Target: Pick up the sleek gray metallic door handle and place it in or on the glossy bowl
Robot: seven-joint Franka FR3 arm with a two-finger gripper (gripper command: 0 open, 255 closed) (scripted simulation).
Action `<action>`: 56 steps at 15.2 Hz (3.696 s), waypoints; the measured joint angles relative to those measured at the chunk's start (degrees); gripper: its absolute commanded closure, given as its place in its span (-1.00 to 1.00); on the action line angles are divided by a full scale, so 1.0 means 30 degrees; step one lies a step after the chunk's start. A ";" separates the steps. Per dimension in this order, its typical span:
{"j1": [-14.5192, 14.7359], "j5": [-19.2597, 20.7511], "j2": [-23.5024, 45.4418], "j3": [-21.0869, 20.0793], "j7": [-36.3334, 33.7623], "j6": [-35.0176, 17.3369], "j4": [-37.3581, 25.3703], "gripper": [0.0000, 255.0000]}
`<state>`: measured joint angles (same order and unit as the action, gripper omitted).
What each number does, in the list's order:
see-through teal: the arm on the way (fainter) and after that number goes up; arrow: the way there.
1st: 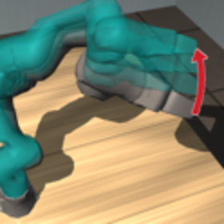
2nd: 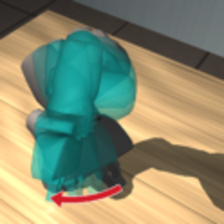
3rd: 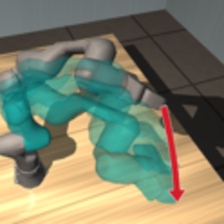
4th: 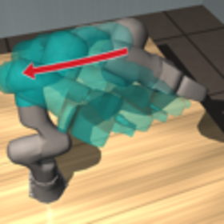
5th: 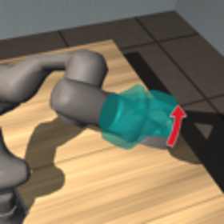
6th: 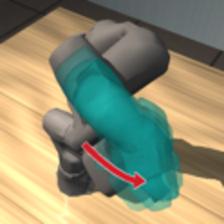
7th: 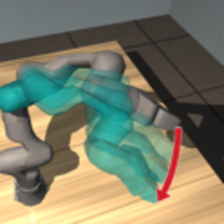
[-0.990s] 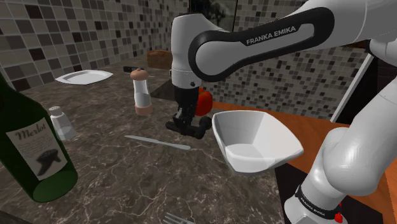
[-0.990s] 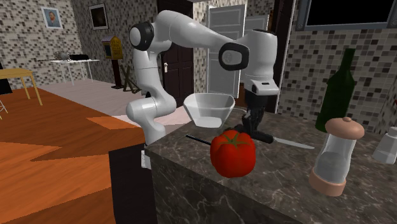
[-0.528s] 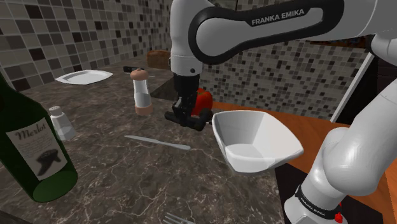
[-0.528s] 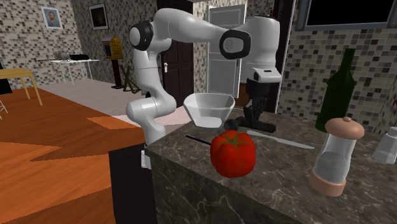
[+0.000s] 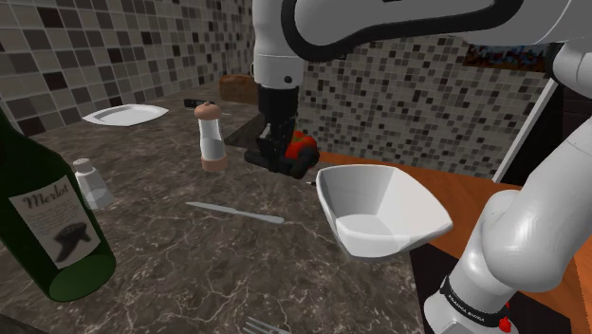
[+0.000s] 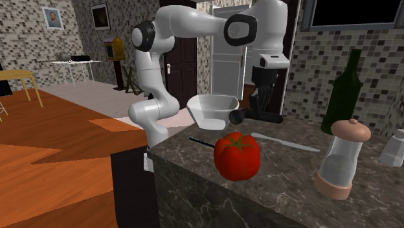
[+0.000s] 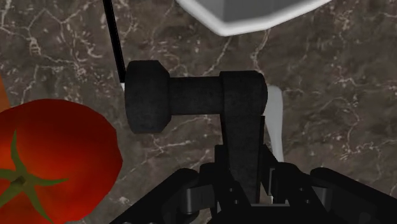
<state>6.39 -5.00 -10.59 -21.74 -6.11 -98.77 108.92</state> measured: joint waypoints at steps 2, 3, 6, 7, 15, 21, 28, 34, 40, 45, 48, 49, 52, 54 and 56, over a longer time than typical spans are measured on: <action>0.0010 0.0022 0.0051 -0.0021 -0.0080 0.0499 -0.0552 1.00; -0.0002 0.0047 0.0111 -0.0015 -0.0091 0.0767 -0.0878 1.00; -0.0022 0.0109 0.0264 -0.0009 -0.0141 0.1503 -0.1759 1.00; -0.0028 0.0092 0.0203 0.0013 -0.0130 0.1748 -0.1945 1.00; -0.0071 0.0320 0.0836 -0.0011 -0.0312 0.3929 -0.4726 1.00; 0.0081 -0.0435 -0.1363 0.0157 -0.0252 0.4594 -0.3317 1.00; 0.0837 -0.1947 -0.6589 0.0700 -0.0050 0.5042 0.1264 1.00; 0.1794 -0.2928 -1.0770 0.1065 -0.0381 0.6544 0.3857 1.00; 0.2088 -0.3279 -1.1959 0.0917 -0.0378 0.5775 0.5811 1.00; 0.2214 -0.3505 -1.2437 0.0710 -0.0283 0.4710 0.7351 1.00; 0.2277 -0.3622 -1.2657 0.0604 -0.0214 0.4134 0.8149 1.00; 0.2287 -0.3641 -1.2681 0.0585 -0.0219 0.4085 0.8219 1.00; 0.2292 -0.3655 -1.2691 0.0568 -0.0218 0.4023 0.8284 1.00; 0.2292 -0.3657 -1.2693 0.0565 -0.0219 0.4016 0.8291 -1.00; 0.2293 -0.3658 -1.2693 0.0565 -0.0219 0.4014 0.8292 -1.00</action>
<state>13.27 -15.97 -48.67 -20.04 -6.77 -86.73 133.80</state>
